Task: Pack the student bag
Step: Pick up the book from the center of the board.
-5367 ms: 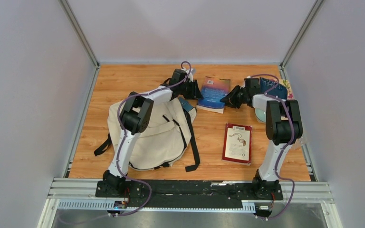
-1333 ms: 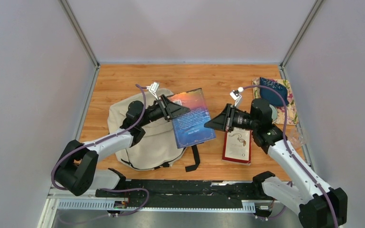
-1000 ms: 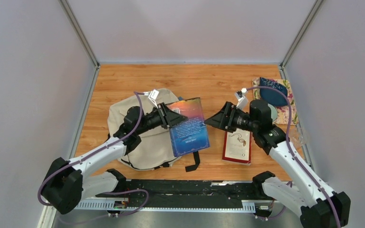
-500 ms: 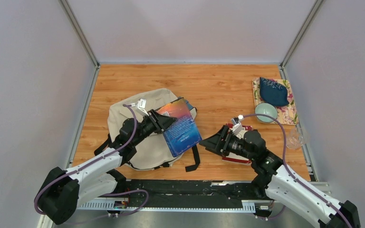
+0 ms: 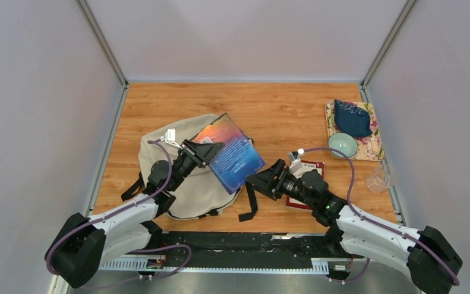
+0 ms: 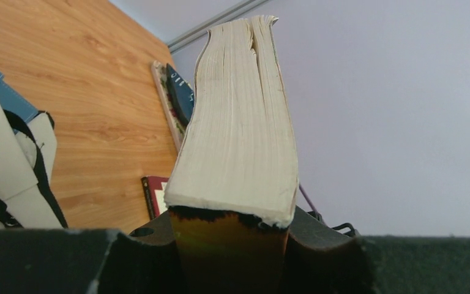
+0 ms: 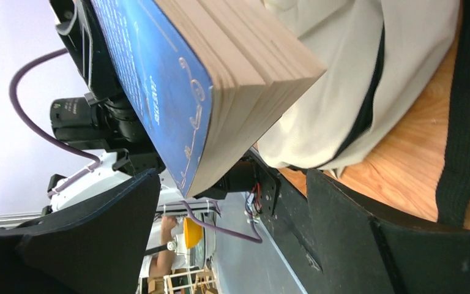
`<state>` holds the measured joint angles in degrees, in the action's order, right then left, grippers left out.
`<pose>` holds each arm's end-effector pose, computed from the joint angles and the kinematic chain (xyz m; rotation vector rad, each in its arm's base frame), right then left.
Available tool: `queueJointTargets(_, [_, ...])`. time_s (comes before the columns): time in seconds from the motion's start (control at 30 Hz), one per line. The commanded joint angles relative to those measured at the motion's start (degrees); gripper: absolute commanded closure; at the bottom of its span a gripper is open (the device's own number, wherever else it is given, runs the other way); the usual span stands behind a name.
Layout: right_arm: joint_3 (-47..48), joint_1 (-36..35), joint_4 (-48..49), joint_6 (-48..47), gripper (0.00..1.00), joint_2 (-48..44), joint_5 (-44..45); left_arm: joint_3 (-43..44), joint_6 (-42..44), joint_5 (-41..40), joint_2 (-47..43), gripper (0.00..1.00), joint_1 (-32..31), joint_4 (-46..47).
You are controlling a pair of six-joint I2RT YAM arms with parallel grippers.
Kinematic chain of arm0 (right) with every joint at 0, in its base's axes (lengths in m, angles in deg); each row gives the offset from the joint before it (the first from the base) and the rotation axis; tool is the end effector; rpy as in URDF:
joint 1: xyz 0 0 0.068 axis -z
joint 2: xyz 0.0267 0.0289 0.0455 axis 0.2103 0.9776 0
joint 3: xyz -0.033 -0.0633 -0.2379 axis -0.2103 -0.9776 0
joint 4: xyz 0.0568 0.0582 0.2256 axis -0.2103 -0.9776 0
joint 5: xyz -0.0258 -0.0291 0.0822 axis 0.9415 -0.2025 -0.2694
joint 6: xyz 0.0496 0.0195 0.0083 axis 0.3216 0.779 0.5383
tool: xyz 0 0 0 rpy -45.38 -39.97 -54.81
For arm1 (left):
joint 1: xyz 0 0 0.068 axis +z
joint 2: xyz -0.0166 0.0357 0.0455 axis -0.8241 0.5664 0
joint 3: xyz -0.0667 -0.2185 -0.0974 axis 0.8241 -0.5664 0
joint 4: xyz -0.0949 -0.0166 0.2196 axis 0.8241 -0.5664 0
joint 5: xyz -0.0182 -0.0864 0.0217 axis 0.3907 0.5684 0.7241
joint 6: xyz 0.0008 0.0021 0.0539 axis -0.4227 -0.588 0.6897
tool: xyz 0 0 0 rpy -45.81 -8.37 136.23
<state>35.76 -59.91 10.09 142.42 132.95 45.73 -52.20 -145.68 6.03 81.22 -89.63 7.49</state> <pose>0.1187 0.1402 0.1943 0.3358 2.1072 1.5802 0.1670 -0.1171 0.2318 -0.3784 1.5296 -1.5161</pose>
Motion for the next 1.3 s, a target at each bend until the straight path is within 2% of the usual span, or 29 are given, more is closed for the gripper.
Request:
queueJointTargets(0.0, [2.92, -0.22, 7.82, -0.54, 0.08, 1.53, 3.16, 0.80, -5.36, -3.12, -0.98, 1.00, -0.59, 17.28])
queueJointTargets(0.43, [4.24, -0.22, 25.76, -0.80, 0.11, 11.64, 2.81, -0.61, -11.86, -4.53, 4.82, 1.00, -1.91, 27.40])
queueJointTargets(0.53, [4.33, 0.13, 29.62, -0.89, 0.20, 12.61, 3.95, -1.66, -12.74, -4.88, 4.91, 1.00, -1.91, 28.54])
queueJointTargets(0.57, [4.24, 0.13, 30.76, -0.63, 0.28, 12.87, 4.13, -2.10, -13.00, -5.06, 4.82, 1.00, -1.91, 28.72])
queueJointTargets(0.63, [4.33, 0.57, 34.36, -0.11, 0.34, 14.10, 4.22, -2.54, -12.92, -5.06, 4.64, 1.00, -1.82, 28.81])
queueJointTargets(0.67, [4.41, 0.75, 35.51, 0.42, 0.40, 14.54, 3.96, -2.80, -12.92, -5.06, 4.56, 1.00, -1.90, 28.81])
queueJointTargets(0.73, [4.59, 1.01, 38.06, 1.39, 0.44, 16.20, 3.34, -2.89, -13.09, -5.06, 4.64, 1.00, -1.91, 28.81])
queueJointTargets(0.83, [4.68, 1.10, 42.27, 2.88, 0.41, 18.58, 2.73, -3.16, -13.88, -4.62, 5.34, 1.00, -1.91, 29.68])
queueJointTargets(0.87, [4.59, 1.10, 42.98, 3.23, 0.31, 19.11, 2.81, -3.25, -14.58, -4.71, 5.87, 1.00, -1.91, 30.64])
queueJointTargets(0.93, [4.77, 1.10, 44.13, 3.76, 0.22, 20.34, 2.81, -4.12, -15.90, -5.06, 6.48, 1.00, -1.91, 32.05])
queueJointTargets(1.03, [5.38, 1.10, 44.31, 3.85, 0.23, 21.14, 2.64, -4.74, -17.13, -5.06, 7.71, 1.00, -1.91, 34.60])
queueJointTargets(1.2, [6.26, 1.10, 44.22, 3.41, 0.43, 21.66, 2.81, -4.56, -16.79, -4.71, 7.89, 1.00, -1.91, 34.70])
queueJointTargets(1.23, [6.44, 1.10, 44.13, 3.07, 0.63, 21.66, 2.81, -4.48, -16.96, -4.27, 7.89, 1.00, -1.91, 34.61])
queueJointTargets(1.27, [6.44, 1.19, 44.22, 2.63, 0.77, 21.58, 2.81, -4.39, -16.96, -3.83, 7.81, 1.00, -1.91, 33.91])
